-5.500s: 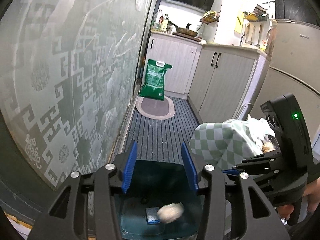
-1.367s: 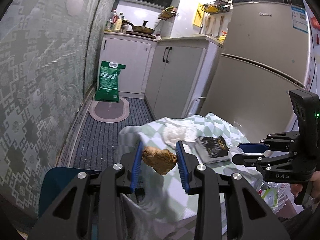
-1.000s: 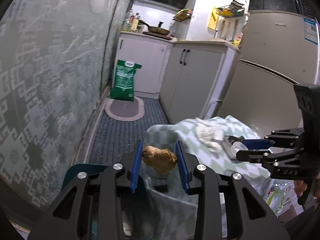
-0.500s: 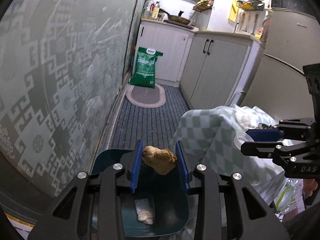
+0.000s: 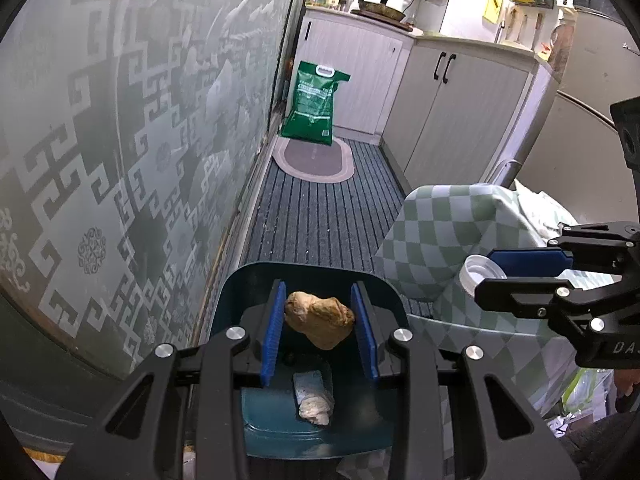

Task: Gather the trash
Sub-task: 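Carry the ginger and white cap over the teal trash bin, then open the left tool over the bin while the right tool releases the cap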

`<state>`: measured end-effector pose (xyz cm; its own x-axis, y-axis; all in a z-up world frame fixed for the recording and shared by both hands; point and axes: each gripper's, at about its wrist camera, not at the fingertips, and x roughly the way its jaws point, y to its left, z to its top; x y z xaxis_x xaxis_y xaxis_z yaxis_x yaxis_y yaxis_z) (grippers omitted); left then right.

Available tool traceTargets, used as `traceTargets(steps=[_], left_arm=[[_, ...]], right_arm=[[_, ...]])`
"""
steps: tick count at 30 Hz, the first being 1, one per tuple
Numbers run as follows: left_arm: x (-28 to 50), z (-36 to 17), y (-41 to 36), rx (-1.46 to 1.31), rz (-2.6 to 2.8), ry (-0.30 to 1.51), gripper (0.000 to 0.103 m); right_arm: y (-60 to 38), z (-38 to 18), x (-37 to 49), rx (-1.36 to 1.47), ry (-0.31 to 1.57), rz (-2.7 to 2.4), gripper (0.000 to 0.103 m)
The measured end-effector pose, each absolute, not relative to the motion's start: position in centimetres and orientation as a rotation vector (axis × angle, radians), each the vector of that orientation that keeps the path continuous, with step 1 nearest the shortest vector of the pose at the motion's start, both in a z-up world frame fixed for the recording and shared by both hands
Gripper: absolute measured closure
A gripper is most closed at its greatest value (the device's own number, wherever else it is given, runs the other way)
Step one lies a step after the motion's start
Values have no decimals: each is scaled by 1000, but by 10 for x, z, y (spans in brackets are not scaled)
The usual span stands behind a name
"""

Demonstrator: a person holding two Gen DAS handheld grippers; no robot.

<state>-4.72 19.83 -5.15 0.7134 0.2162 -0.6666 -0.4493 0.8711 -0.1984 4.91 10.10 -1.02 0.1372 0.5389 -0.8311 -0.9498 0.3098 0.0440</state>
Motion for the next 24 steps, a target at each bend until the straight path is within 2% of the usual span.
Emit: traceTargets(steps=[11,14,24], left_arm=[[-38,-77,211,-398,378,809,66],[-36,-83,212,-386,403,829,62],[-37,-80,214,-404,406,810,59]], right_arm=[[122,-31,49,-631,955,1130,73],[125,-33,49,-640,961,1125,73],[131,-39,48,-664,968,1123,73]])
